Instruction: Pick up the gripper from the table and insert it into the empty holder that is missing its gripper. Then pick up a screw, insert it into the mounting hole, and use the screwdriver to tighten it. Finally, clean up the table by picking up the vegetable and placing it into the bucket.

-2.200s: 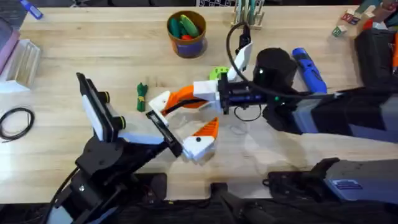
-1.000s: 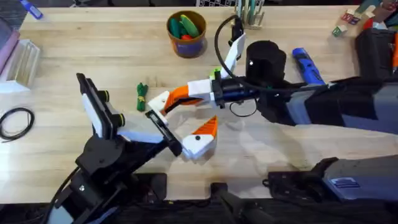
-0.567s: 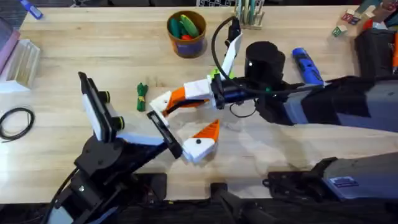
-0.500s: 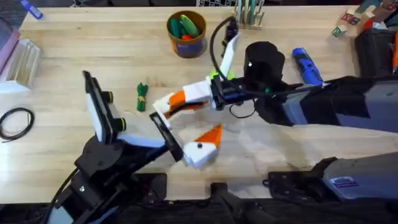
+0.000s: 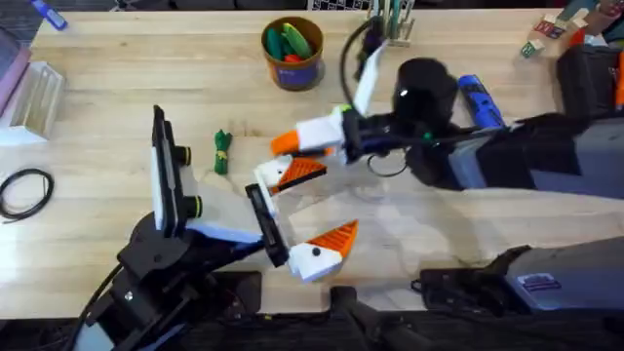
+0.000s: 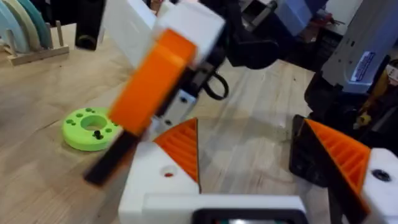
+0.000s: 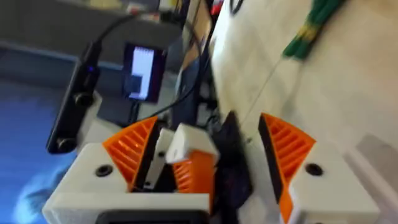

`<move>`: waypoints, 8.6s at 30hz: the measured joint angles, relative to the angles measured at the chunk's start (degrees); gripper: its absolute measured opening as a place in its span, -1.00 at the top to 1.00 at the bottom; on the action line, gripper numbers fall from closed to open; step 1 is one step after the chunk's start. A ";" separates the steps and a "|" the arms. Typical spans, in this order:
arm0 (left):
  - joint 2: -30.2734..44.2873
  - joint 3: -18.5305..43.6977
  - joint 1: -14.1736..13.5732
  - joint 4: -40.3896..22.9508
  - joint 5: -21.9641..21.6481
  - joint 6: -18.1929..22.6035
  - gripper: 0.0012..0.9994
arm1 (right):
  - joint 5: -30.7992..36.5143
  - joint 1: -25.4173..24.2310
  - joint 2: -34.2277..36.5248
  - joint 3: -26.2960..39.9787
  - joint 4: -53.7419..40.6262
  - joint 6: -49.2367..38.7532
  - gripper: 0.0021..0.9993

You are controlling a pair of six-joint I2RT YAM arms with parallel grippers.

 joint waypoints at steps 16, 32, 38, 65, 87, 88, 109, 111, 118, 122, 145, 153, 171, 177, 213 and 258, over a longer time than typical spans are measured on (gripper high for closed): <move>0.00 0.01 0.00 0.00 0.00 0.01 -0.98 | 18.32 -15.28 -4.01 22.51 -58.70 -38.59 -0.92; 0.00 0.00 0.00 0.00 0.00 0.04 -0.98 | 58.58 0.73 0.44 25.14 -74.02 -56.23 -0.94; 0.00 0.01 0.00 0.00 -0.11 0.04 -0.98 | 61.87 1.32 1.24 25.14 -71.32 -56.72 -0.61; 0.00 0.01 0.00 0.00 -0.24 0.05 -0.98 | 63.05 2.13 2.51 25.14 -71.12 -61.30 0.71; 0.00 0.01 0.00 0.00 -0.24 0.21 -0.98 | 66.03 2.25 -1.99 33.27 -88.12 -66.57 0.99; 0.00 0.01 0.00 -0.01 -0.24 0.19 -0.98 | 66.05 2.30 -2.57 34.98 -89.84 -66.88 0.99; 0.00 0.01 0.00 -0.02 -0.47 0.21 -0.98 | 66.20 14.81 -3.57 64.07 -115.76 -70.18 0.99; 0.00 0.01 0.00 -0.02 -0.71 0.21 -0.98 | 66.22 16.46 -3.55 64.08 -115.78 -70.33 0.99; 0.00 0.01 0.00 -0.02 -0.90 0.21 -0.98 | 65.57 20.73 -3.55 64.09 -116.02 -70.29 0.99; 0.00 0.01 0.00 -0.02 -0.88 0.21 -0.98 | 62.15 20.84 -3.55 64.11 -116.73 -70.28 0.99; 0.00 0.01 0.00 -0.02 -0.90 0.64 -0.98 | 47.76 22.48 -2.91 64.13 -117.26 -69.83 0.99; 0.00 0.01 0.00 -0.02 -0.92 2.65 -0.98 | 47.49 22.48 -1.01 64.13 -117.24 -69.83 0.99; 0.00 0.01 0.00 -0.02 -0.87 4.71 -0.98 | 47.97 22.48 0.61 64.13 -116.17 -69.83 0.99; 0.00 0.01 0.00 -0.02 -0.87 4.74 -0.98 | 48.63 22.48 0.61 64.13 -115.24 -69.83 0.99; 0.02 0.01 0.00 -0.11 -1.14 4.30 -0.98 | 51.45 22.57 2.23 64.35 -115.44 -69.83 0.99; 0.00 0.01 0.00 -0.07 -1.07 4.74 -0.98 | 50.09 24.64 2.24 64.17 -117.44 -69.46 -0.30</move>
